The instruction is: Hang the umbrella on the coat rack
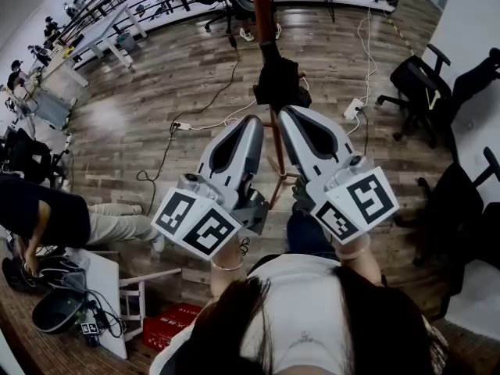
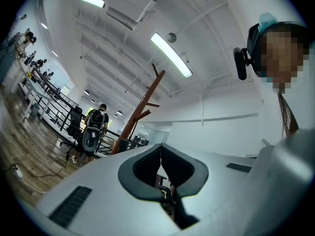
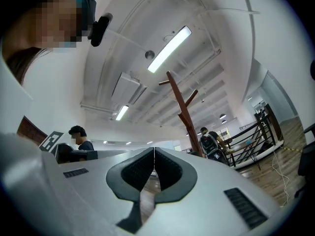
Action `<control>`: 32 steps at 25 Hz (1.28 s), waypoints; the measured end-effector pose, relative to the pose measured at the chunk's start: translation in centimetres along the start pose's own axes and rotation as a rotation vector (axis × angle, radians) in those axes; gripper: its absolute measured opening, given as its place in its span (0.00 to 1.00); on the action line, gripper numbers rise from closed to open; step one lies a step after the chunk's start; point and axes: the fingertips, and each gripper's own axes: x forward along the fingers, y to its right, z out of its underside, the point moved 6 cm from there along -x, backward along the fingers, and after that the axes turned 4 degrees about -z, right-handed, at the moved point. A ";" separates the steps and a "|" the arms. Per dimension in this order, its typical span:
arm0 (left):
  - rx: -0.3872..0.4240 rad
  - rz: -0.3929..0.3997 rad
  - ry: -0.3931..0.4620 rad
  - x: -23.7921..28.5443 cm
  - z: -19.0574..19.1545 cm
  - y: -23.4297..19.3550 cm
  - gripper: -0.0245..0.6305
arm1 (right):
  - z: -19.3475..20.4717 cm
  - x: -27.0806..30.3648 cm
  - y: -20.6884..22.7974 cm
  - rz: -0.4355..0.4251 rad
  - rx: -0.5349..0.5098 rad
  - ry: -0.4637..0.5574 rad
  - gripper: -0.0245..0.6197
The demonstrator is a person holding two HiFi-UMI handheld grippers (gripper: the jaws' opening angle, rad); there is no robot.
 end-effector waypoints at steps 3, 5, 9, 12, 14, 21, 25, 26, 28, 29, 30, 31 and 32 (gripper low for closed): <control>-0.002 0.002 0.001 -1.1 0.3 0.5 0.06 | 0.1 -0.8 -1.0 0.001 -0.006 0.001 0.09; -0.005 0.002 0.001 -1.7 0.6 0.8 0.06 | 0.1 -1.3 -1.5 0.003 -0.010 0.000 0.09; -0.008 0.001 0.004 -3.3 0.9 1.5 0.06 | 0.2 -2.5 -2.7 0.011 -0.014 -0.004 0.09; -0.011 0.002 0.002 -4.2 1.1 2.0 0.06 | 0.3 -3.2 -3.4 0.018 -0.016 -0.009 0.09; -0.011 0.005 -0.002 -4.5 1.2 2.4 0.06 | 0.2 -3.7 -3.8 0.021 -0.018 -0.011 0.09; -0.003 0.022 -0.002 -6.6 1.4 4.0 0.06 | 0.0 -5.6 -5.6 0.033 -0.029 -0.009 0.09; 0.000 0.026 0.001 -7.8 1.1 4.7 0.06 | -0.3 -6.1 -6.9 0.030 -0.036 -0.013 0.09; 0.000 0.027 0.000 -8.0 1.1 4.9 0.06 | -0.3 -6.4 -7.1 0.029 -0.036 -0.014 0.09; 0.001 0.029 0.000 -8.2 1.3 5.3 0.06 | -0.3 -6.8 -7.2 0.030 -0.038 -0.016 0.09; 0.001 0.029 -0.001 -8.3 1.5 5.5 0.06 | -0.2 -7.0 -7.3 0.032 -0.038 -0.017 0.09; -0.001 0.029 -0.001 -8.4 1.6 5.5 0.06 | -0.2 -7.2 -7.3 0.033 -0.037 -0.018 0.09; -0.003 0.028 -0.002 -8.6 1.7 5.5 0.06 | -0.1 -7.4 -7.3 0.035 -0.035 -0.019 0.09; -0.005 0.026 -0.003 -8.7 1.9 5.5 0.06 | -0.1 -7.5 -7.3 0.038 -0.033 -0.019 0.09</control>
